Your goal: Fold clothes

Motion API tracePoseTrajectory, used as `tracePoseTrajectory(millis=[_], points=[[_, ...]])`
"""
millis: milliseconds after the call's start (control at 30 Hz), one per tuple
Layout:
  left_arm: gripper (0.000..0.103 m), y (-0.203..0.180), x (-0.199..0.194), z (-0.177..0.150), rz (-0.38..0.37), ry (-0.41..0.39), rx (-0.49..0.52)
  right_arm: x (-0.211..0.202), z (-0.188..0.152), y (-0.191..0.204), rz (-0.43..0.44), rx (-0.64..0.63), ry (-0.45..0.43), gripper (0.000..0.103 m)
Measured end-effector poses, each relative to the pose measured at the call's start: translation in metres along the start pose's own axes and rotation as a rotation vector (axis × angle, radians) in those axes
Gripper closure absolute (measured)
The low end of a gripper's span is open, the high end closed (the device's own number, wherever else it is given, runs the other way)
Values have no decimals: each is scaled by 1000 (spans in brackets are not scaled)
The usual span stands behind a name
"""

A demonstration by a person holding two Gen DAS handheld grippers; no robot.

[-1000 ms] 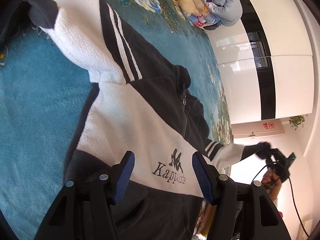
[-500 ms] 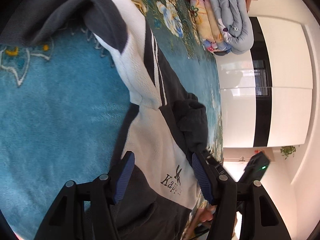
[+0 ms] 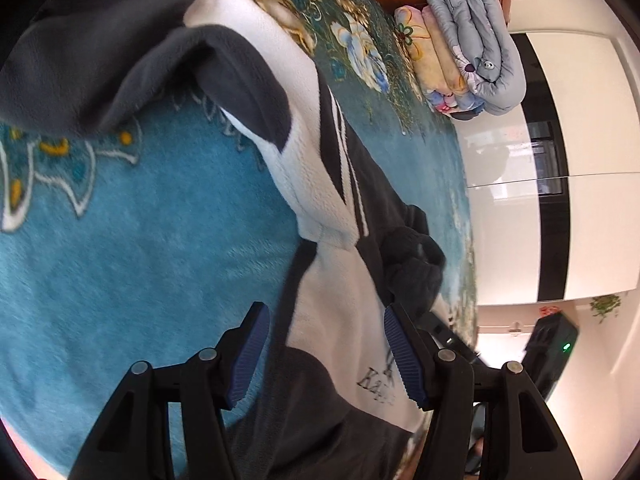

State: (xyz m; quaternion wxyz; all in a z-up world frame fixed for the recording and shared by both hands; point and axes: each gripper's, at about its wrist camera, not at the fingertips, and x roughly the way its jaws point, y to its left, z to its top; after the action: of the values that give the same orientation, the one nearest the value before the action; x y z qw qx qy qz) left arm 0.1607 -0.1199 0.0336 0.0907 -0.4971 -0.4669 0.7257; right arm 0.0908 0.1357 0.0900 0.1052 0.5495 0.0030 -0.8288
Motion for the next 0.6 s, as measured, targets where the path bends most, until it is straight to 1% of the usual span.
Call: tracePoseTrajectory(millis=[100, 200, 333, 400, 433, 467, 533, 600], points=[[39, 6, 0, 3, 10, -2, -15, 12, 16, 16, -44, -49, -3, 54], [39, 10, 1, 6, 17, 1, -22, 28, 26, 31, -104, -98, 16, 54], [39, 9, 0, 7, 15, 5, -12, 35, 25, 41, -149, -172, 31, 55], [39, 9, 0, 7, 12, 9, -9, 34, 24, 40, -176, -184, 34, 72], [39, 10, 0, 7, 12, 11, -8, 34, 25, 37, -179, -177, 41, 81], [39, 10, 0, 8, 12, 13, -7, 31, 27, 31, -165, -149, 45, 86], [39, 11, -1, 8, 8, 16, -6, 17, 35, 23, -117, -75, 7, 91], [39, 13, -3, 8, 3, 14, -7, 3, 44, 16, -68, 1, -36, 92]])
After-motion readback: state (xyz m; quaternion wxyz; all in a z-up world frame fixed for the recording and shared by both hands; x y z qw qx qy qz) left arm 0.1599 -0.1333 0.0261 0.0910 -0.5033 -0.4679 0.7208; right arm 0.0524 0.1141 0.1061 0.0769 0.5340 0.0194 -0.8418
